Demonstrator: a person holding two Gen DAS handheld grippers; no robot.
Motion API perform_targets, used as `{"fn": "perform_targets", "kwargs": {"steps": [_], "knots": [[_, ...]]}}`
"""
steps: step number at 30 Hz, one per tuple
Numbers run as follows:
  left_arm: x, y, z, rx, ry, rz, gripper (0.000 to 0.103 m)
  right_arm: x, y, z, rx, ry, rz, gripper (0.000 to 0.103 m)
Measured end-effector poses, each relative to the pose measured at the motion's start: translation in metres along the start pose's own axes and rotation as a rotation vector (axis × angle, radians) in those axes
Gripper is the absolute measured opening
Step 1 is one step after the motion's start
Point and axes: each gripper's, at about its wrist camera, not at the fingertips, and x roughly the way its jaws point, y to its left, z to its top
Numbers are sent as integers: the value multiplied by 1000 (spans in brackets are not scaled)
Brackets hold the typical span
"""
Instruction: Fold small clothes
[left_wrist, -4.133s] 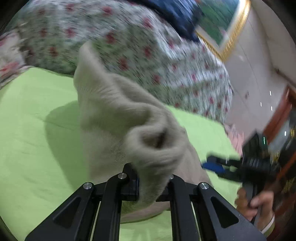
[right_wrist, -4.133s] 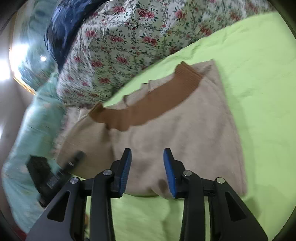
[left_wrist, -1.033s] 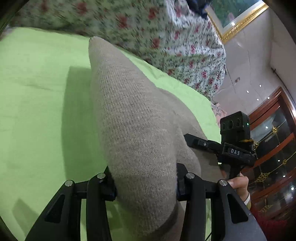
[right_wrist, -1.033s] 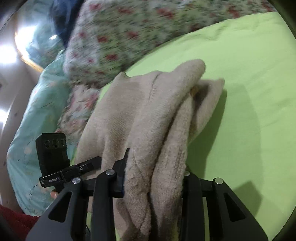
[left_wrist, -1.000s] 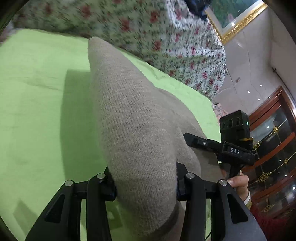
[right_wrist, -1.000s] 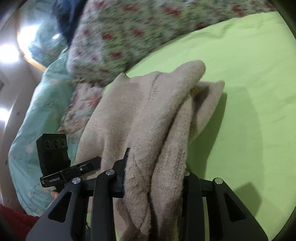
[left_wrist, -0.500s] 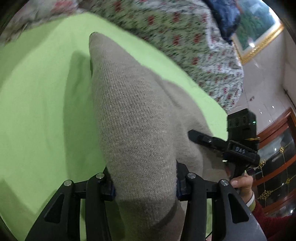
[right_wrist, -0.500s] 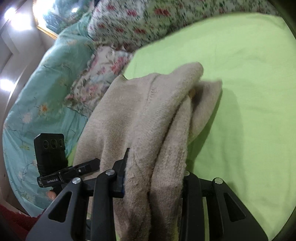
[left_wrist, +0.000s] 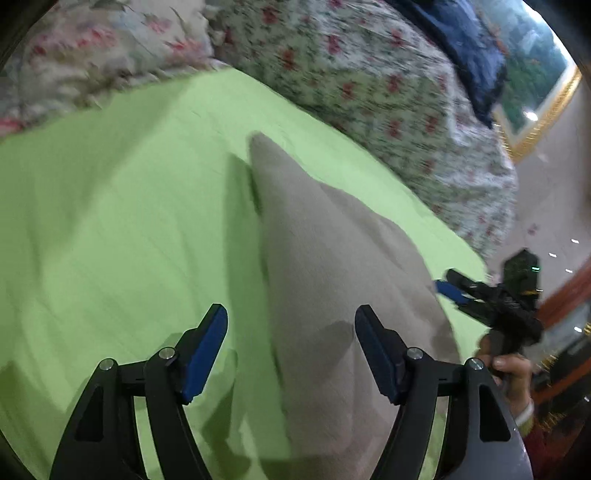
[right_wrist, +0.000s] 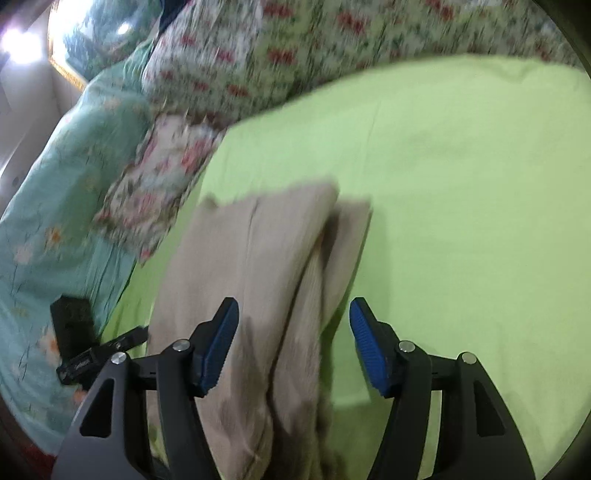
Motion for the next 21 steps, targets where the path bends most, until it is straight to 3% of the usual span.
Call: {"fn": "perform_targets", "kwargs": {"steps": [2, 4, 8, 9, 13, 15, 19, 21], "knots": [[5, -1, 6, 1, 0, 38, 72, 8, 3, 13, 0, -19, -8, 62], [11, 1, 8, -2, 10, 52, 71, 24, 3, 23, 16, -7, -24, 40], [21, -5, 9, 12, 21, 69, 71, 60, 4, 34, 23, 67, -59, 34], [22, -6, 8, 15, 24, 75, 71, 63, 4, 35, 24, 64, -69, 10], [24, -16, 10, 41, 23, 91, 71, 30, 25, 47, -55, -105, 19, 8], [30, -21, 9, 63, 28, 117, 71, 21, 33, 50, -97, -138, -19, 8], [40, -27, 7, 91, 37, 162, 73, 57, 10, 48, -45, 10, -116, 8], [36, -31, 5, 100, 34, 178, 72, 71, -8, 41, 27, 80, -116, 10]]}}
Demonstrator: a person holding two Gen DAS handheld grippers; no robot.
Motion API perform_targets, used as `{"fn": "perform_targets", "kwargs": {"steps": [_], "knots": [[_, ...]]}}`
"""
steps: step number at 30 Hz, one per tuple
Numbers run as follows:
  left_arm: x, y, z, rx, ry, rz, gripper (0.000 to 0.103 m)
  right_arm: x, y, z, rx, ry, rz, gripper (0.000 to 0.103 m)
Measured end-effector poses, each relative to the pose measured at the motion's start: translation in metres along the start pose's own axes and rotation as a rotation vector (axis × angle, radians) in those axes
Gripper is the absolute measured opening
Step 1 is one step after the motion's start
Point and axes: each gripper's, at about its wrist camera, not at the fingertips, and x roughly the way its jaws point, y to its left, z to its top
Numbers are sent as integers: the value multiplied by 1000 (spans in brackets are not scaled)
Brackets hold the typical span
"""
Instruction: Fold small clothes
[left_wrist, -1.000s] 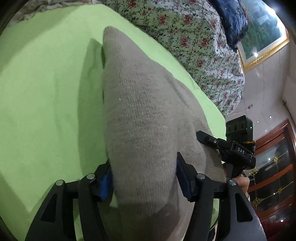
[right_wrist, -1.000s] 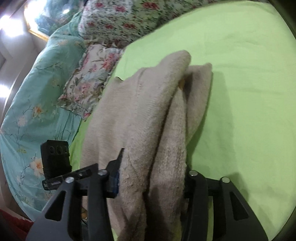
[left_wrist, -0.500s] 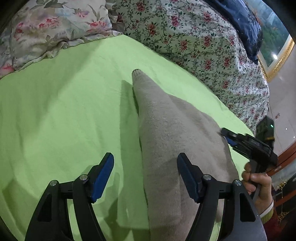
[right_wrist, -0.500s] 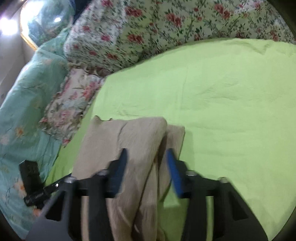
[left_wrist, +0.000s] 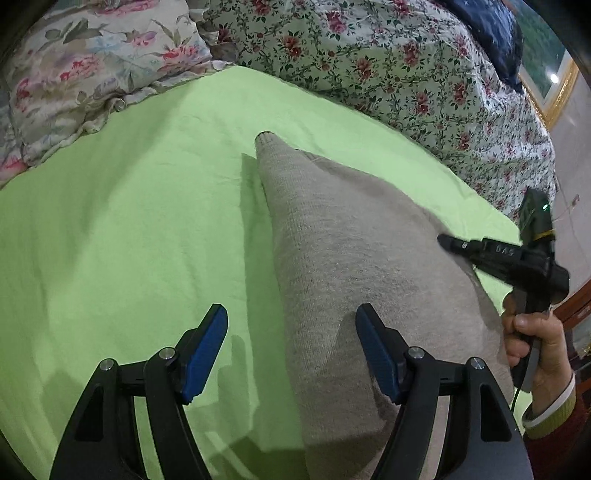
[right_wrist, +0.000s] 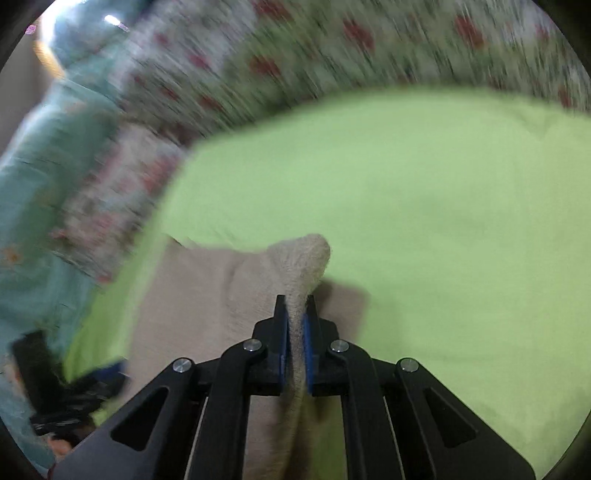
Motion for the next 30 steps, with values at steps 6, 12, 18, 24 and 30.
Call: {"fn": "perform_targets", "kwargs": {"steps": [6, 12, 18, 24, 30], "knots": [[-40, -10, -31, 65, -28, -7, 71, -64, 2, -38, 36, -100, 63, 19], [-79, -17, -95, 143, -65, -33, 72, -121, 10, -110, 14, -131, 122, 20], [-77, -27, -135, 225, -72, -19, 72, -131, 17, -160, -15, -89, 116, 32], [-49, -27, -140, 216, -36, 56, 70, -115, 33, -174, -87, -43, 107, 27], [-65, -32, -134, 151, -139, 113, 21, -146, 57, -158, -136, -148, 226, 6]]}}
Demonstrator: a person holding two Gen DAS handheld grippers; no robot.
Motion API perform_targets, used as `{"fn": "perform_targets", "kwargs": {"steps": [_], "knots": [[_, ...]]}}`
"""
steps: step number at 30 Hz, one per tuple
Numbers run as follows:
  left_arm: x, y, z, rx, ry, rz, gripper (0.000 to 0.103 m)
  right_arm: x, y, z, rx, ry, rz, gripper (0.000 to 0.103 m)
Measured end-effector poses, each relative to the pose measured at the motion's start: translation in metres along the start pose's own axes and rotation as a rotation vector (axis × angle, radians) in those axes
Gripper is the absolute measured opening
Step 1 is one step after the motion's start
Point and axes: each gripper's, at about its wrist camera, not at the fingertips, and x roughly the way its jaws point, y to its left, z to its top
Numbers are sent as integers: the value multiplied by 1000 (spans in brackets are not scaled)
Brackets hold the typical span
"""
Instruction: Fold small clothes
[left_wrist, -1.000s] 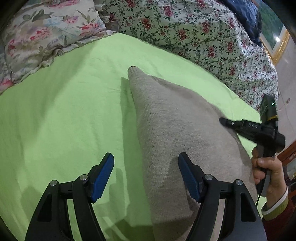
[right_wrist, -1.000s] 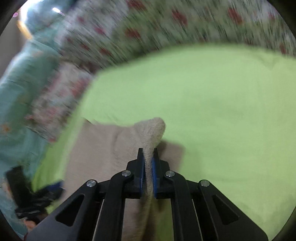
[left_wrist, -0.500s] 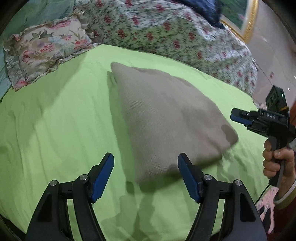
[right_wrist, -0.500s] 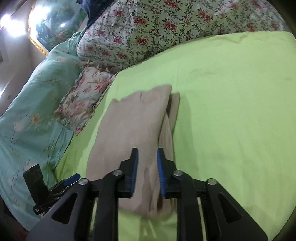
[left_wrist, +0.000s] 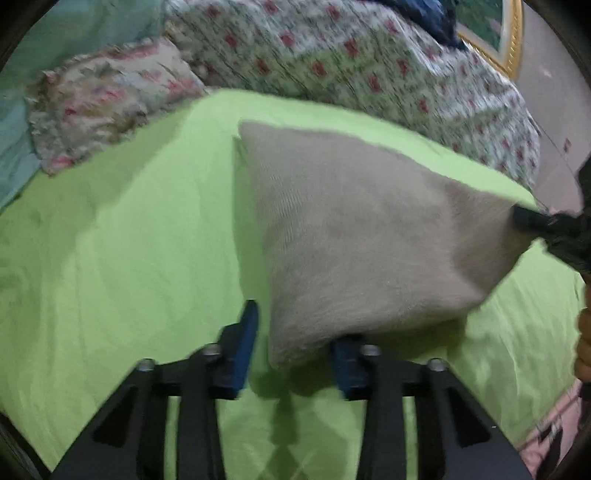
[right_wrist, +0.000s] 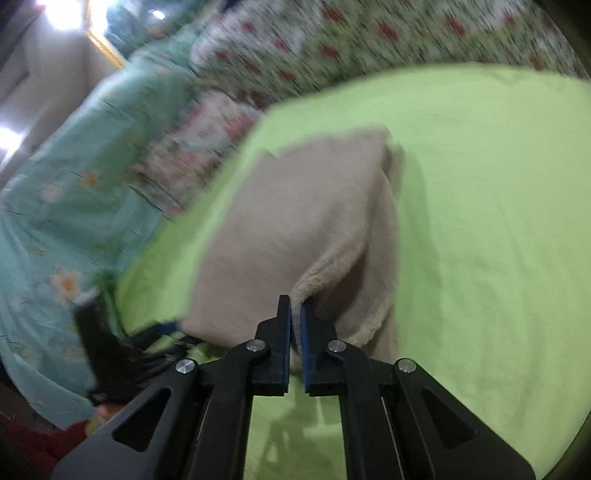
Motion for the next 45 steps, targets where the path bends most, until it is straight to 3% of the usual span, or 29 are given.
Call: {"fn": "perform_targets", "kwargs": {"steps": [1, 2, 5, 9, 12, 18, 22, 23, 25, 27, 30, 38, 40, 43, 45], "knots": [[-1, 1, 0, -17, 0, 26, 13, -8, 3, 4, -10, -31, 13, 6], [1, 5, -1, -44, 15, 48, 12, -12, 5, 6, -21, -43, 7, 6], [6, 15, -8, -101, 50, 15, 11, -6, -5, 1, -36, -11, -41, 6], [8, 8, -13, -71, 76, 10, 11, 24, -37, -22, -3, 91, -185, 5], [9, 1, -17, -21, 76, 26, 12, 30, -58, -35, 48, 112, -234, 5], [18, 9, -20, -20, 105, -13, 15, 36, -49, -35, -14, 164, -311, 5], [-1, 16, -15, -13, 143, -93, 15, 28, -43, -26, 17, 195, -247, 8], [-13, 18, -12, -8, 127, -129, 16, 21, -45, -21, 50, 182, -207, 10], [-29, 17, -6, 15, 101, -179, 16, 10, -50, -9, 110, 133, -155, 23], [-40, 10, 4, 32, 75, -261, 17, 4, -59, 8, 158, 72, -103, 28], [-35, -5, 14, 57, 44, -323, 26, 24, -74, 44, 182, 25, -93, 28], [33, -29, 12, 64, 167, -368, 29, 116, -116, 111, 260, 71, -37, 28], [39, -30, 15, 58, 173, -370, 29, 135, -115, 118, 236, 128, -29, 8], [43, -34, 24, 64, 173, -391, 31, 127, -95, 137, 134, 49, -14, 7], [48, -39, 25, 76, 185, -382, 31, 125, -85, 148, 79, 19, -62, 7]]}}
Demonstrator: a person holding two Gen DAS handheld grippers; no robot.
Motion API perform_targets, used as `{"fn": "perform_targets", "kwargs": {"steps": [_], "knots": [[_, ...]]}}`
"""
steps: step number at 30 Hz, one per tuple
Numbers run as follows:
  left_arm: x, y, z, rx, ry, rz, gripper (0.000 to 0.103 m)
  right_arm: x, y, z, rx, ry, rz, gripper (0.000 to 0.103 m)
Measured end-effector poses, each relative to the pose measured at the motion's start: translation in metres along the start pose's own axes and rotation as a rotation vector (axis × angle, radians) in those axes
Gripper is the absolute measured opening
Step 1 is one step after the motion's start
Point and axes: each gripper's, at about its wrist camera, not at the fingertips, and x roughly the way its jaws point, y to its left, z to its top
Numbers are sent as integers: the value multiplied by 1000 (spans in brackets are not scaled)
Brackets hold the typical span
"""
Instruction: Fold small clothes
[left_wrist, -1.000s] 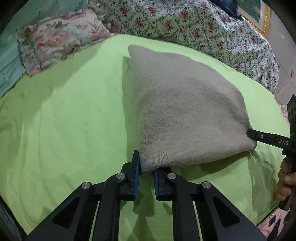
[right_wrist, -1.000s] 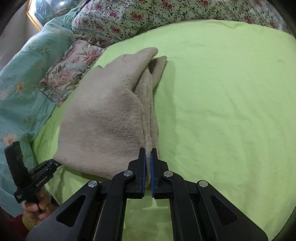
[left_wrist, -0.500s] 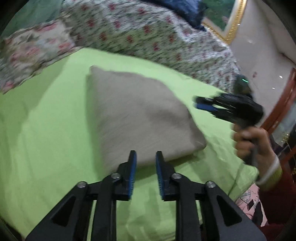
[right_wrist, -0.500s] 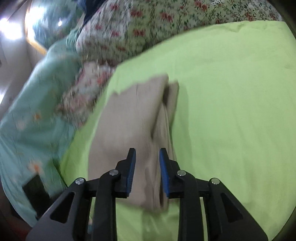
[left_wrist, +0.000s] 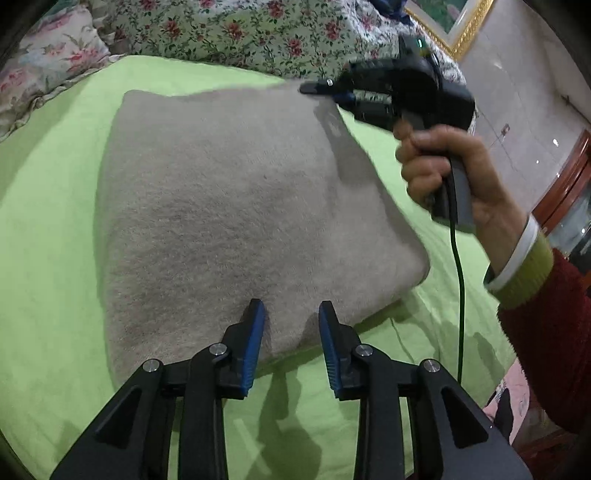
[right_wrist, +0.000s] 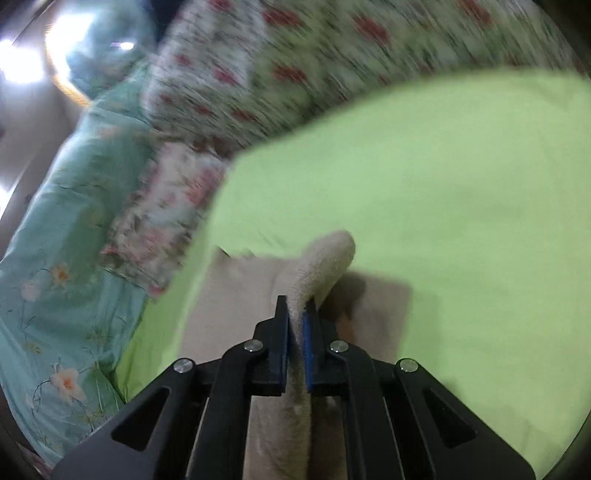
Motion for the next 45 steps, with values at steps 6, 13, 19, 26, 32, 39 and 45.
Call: {"fn": "perform_targets", "kwargs": {"steps": [6, 13, 19, 26, 32, 39, 45], "knots": [[3, -8, -2, 21, 8, 13, 33, 37, -20, -23, -18, 136, -175, 9], [-36, -1, 6, -6, -53, -17, 35, -46, -1, -38, 30, -22, -140, 20], [-66, 33, 27, -84, -161, 11, 39, -83, 54, -90, -35, -33, -22, 20], [-29, 61, 58, -114, -126, 24, 33, -49, 45, -114, -19, 15, -127, 20], [-2, 87, 42, -198, -12, 7, 4, -28, 10, -126, 23, 85, -197, 0], [-46, 55, 11, -95, -54, 66, 19, -62, 36, -155, -46, 56, -194, 3], [-44, 36, -19, -20, -32, 154, 42, -77, 48, -204, -119, 112, -266, 3]]}}
